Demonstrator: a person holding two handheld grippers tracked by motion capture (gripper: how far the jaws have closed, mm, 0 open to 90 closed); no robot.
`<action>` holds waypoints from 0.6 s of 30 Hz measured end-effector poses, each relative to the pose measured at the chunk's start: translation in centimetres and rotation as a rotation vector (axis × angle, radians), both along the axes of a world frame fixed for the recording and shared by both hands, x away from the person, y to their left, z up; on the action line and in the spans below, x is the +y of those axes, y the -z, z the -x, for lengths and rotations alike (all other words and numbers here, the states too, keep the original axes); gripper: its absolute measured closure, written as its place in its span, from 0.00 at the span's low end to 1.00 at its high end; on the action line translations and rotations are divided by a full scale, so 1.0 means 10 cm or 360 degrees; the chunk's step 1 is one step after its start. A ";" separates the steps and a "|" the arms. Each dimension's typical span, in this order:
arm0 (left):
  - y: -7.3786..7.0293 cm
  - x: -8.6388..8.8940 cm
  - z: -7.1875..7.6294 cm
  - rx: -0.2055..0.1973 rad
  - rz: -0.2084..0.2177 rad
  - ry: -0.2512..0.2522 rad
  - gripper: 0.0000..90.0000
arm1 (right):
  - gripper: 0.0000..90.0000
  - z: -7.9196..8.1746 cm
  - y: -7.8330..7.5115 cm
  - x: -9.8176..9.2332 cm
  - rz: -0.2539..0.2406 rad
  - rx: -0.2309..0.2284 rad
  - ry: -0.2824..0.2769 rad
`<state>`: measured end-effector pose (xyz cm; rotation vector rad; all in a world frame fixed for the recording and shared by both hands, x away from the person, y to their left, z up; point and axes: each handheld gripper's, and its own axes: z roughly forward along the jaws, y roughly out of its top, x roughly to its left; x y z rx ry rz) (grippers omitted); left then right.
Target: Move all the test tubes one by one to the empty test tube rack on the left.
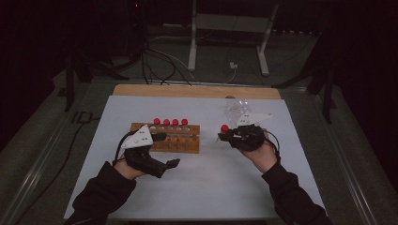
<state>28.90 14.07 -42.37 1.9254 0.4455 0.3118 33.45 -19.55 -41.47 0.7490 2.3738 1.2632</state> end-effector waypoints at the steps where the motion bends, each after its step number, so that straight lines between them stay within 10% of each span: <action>1: -0.01 -0.02 0.00 -0.0001 -0.0002 0.0012 0.02 | 0.84 0.03 0.02 0.01 -0.0007 0.0008 -0.0007; 18: -0.12 -0.46 0.02 -0.0012 -0.0037 0.0202 0.02 | 0.84 0.43 0.23 0.10 -0.0011 0.0061 -0.0159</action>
